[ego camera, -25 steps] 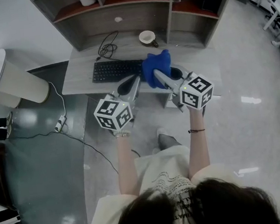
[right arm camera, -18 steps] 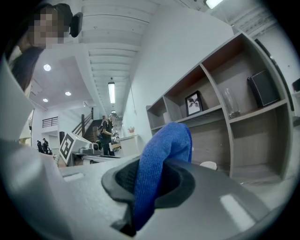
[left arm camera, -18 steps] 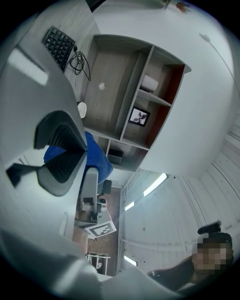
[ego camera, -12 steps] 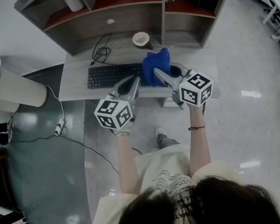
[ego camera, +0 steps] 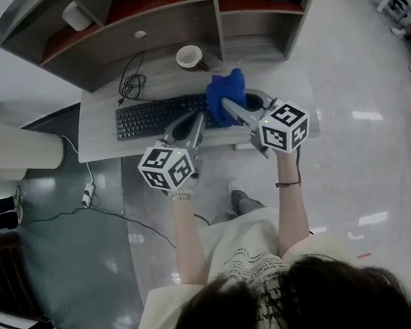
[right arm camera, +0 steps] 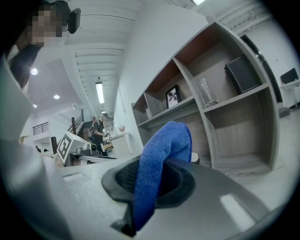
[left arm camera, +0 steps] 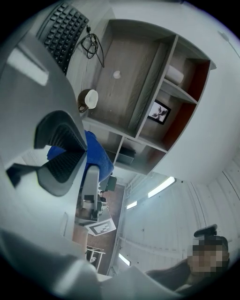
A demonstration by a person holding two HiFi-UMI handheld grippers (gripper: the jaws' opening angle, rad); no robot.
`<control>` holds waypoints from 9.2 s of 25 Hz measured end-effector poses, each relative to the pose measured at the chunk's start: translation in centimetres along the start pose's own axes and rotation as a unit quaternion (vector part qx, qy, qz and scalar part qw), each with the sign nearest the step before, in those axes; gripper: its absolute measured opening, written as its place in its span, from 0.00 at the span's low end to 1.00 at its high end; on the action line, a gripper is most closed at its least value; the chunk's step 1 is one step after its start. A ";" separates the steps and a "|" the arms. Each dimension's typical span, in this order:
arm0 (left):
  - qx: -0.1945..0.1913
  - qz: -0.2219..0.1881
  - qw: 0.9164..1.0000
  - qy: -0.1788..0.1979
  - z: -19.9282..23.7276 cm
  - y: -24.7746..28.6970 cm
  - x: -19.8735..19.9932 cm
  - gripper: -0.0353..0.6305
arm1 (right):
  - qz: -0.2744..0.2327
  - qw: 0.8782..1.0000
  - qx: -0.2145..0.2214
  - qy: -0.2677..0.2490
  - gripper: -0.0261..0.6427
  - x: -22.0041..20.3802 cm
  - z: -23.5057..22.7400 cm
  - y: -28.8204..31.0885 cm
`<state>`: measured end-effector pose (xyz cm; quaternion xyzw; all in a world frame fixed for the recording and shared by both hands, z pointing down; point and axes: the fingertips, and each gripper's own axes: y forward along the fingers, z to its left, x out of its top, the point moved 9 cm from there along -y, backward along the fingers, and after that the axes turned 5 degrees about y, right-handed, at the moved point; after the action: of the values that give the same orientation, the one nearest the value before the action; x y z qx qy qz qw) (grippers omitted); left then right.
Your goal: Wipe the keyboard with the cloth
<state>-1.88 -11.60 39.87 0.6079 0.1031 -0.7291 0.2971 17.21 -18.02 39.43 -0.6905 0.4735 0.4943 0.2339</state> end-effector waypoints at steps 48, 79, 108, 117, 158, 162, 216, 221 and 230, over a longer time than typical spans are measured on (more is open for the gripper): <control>-0.092 0.105 0.986 -0.092 6.3 6.6 -7.2 0.06 | 0.082 0.987 -0.110 0.078 0.13 -7.1 -6.9 4.4; -0.076 0.099 0.986 -0.109 11.0 2.8 -7.4 0.06 | 0.104 0.986 -0.103 0.075 0.13 -7.8 -4.3 9.7; -0.055 0.094 0.987 -0.119 16.0 0.1 -7.2 0.06 | 0.142 0.986 -0.055 0.063 0.13 -8.6 -1.8 16.9; -0.057 0.099 0.986 -0.120 17.4 -0.7 -7.4 0.06 | 0.144 0.986 -0.052 0.065 0.13 -8.9 -1.1 18.4; -0.084 0.108 0.983 -0.122 26.0 -6.6 -7.3 0.06 | 0.134 0.984 -0.083 0.082 0.13 -10.8 4.0 26.2; -0.082 0.107 0.983 -0.122 26.8 -7.1 -7.3 0.06 | 0.136 0.984 -0.081 0.082 0.13 -11.0 4.5 27.1; -0.014 0.088 0.988 -0.124 32.5 -12.9 -7.1 0.06 | 0.142 0.987 -0.007 0.080 0.13 -11.7 8.0 35.3; -0.004 0.086 0.989 -0.123 32.8 -13.5 -7.1 0.06 | 0.145 0.986 0.004 0.078 0.13 -11.9 8.5 36.0; 0.018 0.086 0.988 -0.128 33.5 -15.2 -7.5 0.06 | 0.148 0.986 0.016 0.076 0.13 -12.2 9.5 37.1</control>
<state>-37.39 -14.23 51.76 0.5217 -0.0014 -0.7743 0.3583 -20.77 -21.81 52.02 -0.6442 0.5947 0.4623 0.1325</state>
